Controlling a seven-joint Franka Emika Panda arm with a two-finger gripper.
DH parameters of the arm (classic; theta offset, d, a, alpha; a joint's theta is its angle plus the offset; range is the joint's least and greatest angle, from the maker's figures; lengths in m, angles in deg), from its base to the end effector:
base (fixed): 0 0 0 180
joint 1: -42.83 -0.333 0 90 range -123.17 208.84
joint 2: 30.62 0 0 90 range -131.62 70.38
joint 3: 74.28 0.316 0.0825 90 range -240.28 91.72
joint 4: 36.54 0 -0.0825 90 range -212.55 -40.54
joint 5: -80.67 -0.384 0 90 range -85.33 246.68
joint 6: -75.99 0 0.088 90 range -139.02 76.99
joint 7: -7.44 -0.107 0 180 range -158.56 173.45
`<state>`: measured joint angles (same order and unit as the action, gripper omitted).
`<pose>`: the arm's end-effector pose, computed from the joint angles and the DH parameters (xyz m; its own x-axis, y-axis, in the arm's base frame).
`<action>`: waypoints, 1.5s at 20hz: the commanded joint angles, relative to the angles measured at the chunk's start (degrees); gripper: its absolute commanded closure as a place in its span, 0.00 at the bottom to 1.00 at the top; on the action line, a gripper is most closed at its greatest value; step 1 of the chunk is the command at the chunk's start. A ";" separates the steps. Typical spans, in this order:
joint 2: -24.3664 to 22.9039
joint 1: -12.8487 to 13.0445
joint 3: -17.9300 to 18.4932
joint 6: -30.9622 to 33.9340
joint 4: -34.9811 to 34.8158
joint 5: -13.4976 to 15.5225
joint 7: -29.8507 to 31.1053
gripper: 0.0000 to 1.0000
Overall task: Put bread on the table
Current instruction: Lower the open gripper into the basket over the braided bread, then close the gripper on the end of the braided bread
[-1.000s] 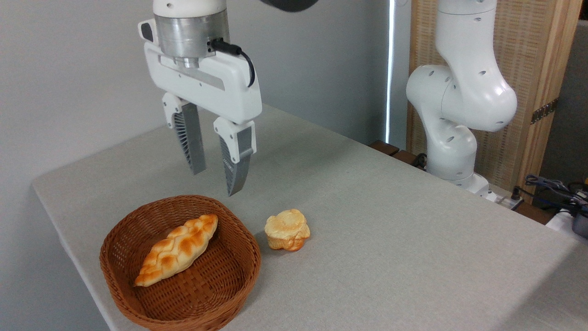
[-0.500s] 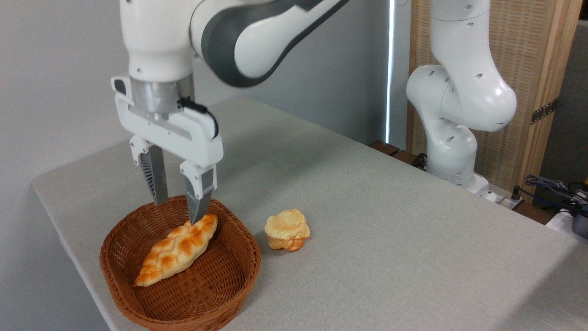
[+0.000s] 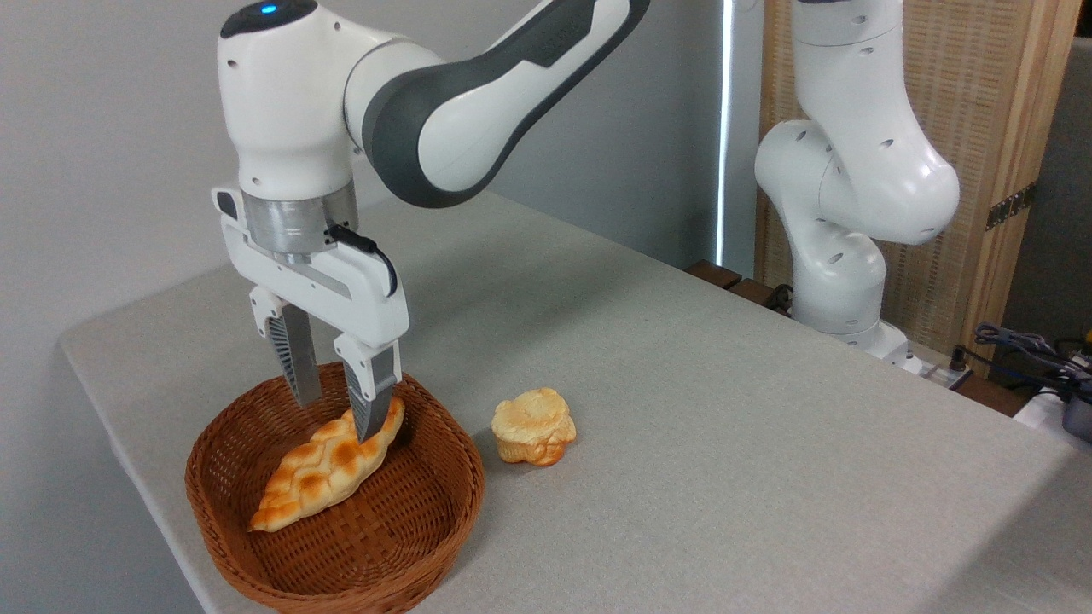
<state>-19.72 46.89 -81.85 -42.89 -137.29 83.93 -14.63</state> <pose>0.6162 -0.1248 0.4688 0.8392 -0.5239 0.1460 -0.5325 -0.8461 0.0247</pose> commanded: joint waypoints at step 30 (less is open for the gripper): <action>2.10 1.48 0.01 -4.17 -3.67 -2.56 -3.50 0.71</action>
<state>-17.35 48.24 -82.14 -46.33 -140.56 82.15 -17.37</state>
